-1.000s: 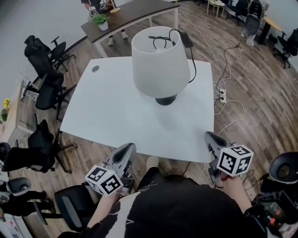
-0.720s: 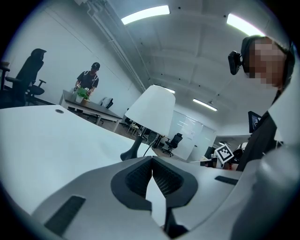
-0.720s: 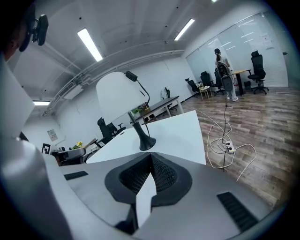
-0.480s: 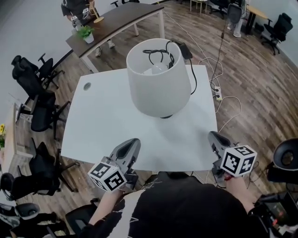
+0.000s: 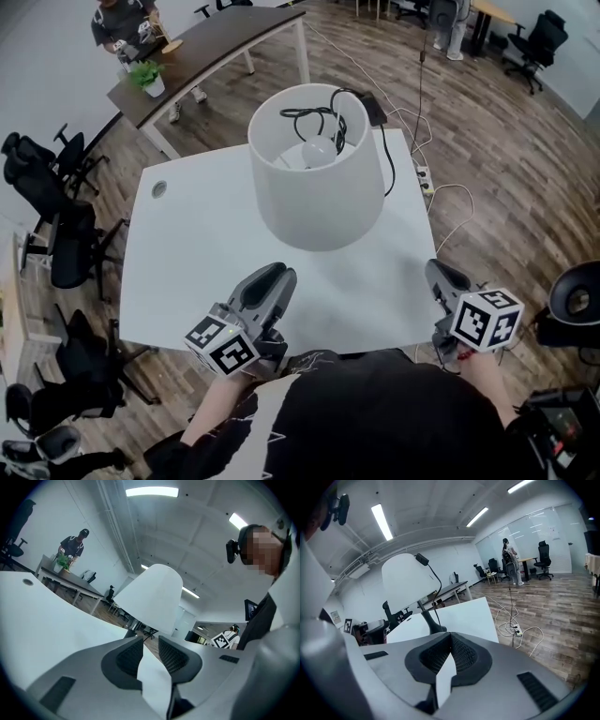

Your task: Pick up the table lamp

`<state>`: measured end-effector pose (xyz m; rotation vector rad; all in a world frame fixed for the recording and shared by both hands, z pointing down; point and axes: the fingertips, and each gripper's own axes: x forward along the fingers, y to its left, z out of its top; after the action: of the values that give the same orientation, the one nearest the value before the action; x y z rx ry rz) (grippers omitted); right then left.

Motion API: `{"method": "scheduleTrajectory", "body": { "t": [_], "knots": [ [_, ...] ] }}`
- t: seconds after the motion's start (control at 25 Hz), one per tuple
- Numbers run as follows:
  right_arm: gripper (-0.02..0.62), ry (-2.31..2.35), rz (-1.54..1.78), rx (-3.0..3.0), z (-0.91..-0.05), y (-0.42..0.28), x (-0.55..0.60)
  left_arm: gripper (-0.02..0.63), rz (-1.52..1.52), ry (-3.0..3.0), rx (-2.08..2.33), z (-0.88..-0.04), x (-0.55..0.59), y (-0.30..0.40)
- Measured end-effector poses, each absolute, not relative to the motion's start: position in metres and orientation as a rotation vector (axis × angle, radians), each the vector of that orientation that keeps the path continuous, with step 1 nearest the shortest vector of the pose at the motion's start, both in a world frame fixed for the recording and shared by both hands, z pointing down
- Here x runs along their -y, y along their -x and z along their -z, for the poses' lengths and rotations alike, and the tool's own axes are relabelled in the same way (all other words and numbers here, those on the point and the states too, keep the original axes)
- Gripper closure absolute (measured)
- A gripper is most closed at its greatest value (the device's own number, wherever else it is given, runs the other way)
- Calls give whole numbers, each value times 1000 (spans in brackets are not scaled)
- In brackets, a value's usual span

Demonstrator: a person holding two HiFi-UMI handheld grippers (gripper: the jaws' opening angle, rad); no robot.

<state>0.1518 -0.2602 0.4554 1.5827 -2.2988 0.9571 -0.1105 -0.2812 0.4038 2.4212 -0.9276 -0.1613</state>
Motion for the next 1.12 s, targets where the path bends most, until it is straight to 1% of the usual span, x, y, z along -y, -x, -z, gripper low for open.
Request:
{"method": "scheduleTrajectory", "body": {
  "t": [0.04,0.2,0.36,0.6,0.68,0.72,1.12],
  "knots": [
    [580,-1593,-955,2293,-454,-153,261,494,179,-2413,903,-403,285,109],
    [580,-1632,-959,2262,-451,-152,263,468,325,-2340,781,-390,298,106],
    [580,-1651,-962,2246,-450,-147,264,462,425,-2292,686,-379,309,106],
    [580,-1684,-963,2214,-448,-140,266,462,432,-2239,653,-385,320,108],
    [580,-1691,-955,2216,-449,-139,267,426,406,-2234,654,-389,322,108],
    [580,-1691,-948,2219,-450,-140,267,422,404,-2230,647,-390,323,108],
    [580,-1723,-948,2157,-449,-127,264,422,510,-2190,426,-374,328,93]
  ]
}}
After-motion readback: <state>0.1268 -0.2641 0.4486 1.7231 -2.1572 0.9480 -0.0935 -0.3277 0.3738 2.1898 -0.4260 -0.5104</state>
